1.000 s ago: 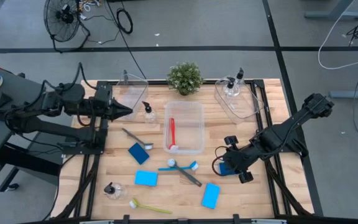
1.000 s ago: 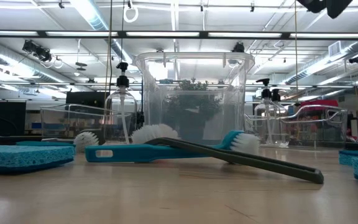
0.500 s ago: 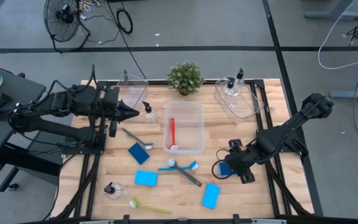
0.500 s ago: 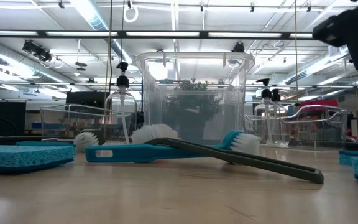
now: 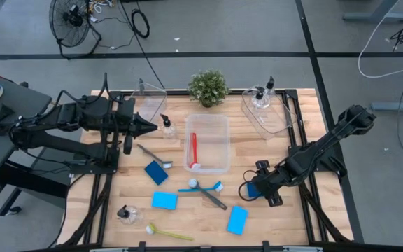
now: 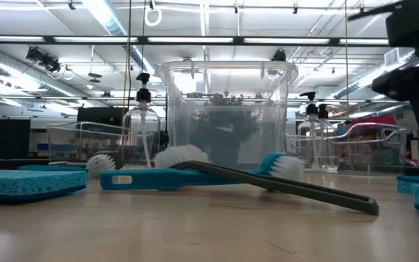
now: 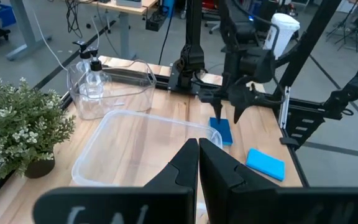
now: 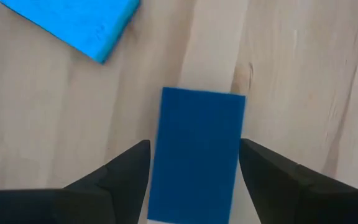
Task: Pick & Place Kitchen Sink Supplies
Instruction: Put the blue sponge in the left transparent bin
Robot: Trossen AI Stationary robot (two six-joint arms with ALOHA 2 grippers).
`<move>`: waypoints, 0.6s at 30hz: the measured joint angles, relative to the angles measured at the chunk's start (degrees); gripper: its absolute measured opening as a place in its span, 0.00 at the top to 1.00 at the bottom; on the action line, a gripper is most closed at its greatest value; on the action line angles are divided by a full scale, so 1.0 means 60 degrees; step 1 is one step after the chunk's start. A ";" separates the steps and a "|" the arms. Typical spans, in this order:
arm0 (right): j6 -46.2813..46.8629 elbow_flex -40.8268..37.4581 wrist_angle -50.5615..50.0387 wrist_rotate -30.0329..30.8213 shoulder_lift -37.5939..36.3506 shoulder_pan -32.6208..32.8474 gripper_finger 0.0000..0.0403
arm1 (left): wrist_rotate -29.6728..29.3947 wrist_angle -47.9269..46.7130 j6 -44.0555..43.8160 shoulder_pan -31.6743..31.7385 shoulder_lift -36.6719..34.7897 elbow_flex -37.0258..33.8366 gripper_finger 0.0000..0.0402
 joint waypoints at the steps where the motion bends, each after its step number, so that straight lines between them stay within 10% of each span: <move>1: 0.0004 -0.0154 0.0175 0.0089 0.0000 0.0000 0.39 | 0.0000 -0.0001 0.0000 0.0002 0.0000 0.0000 0.96; 18: 0.0204 -0.1980 0.2877 0.0619 0.0000 -0.0520 0.39 | -0.0004 -0.0007 0.0000 0.0000 0.0000 0.0000 0.96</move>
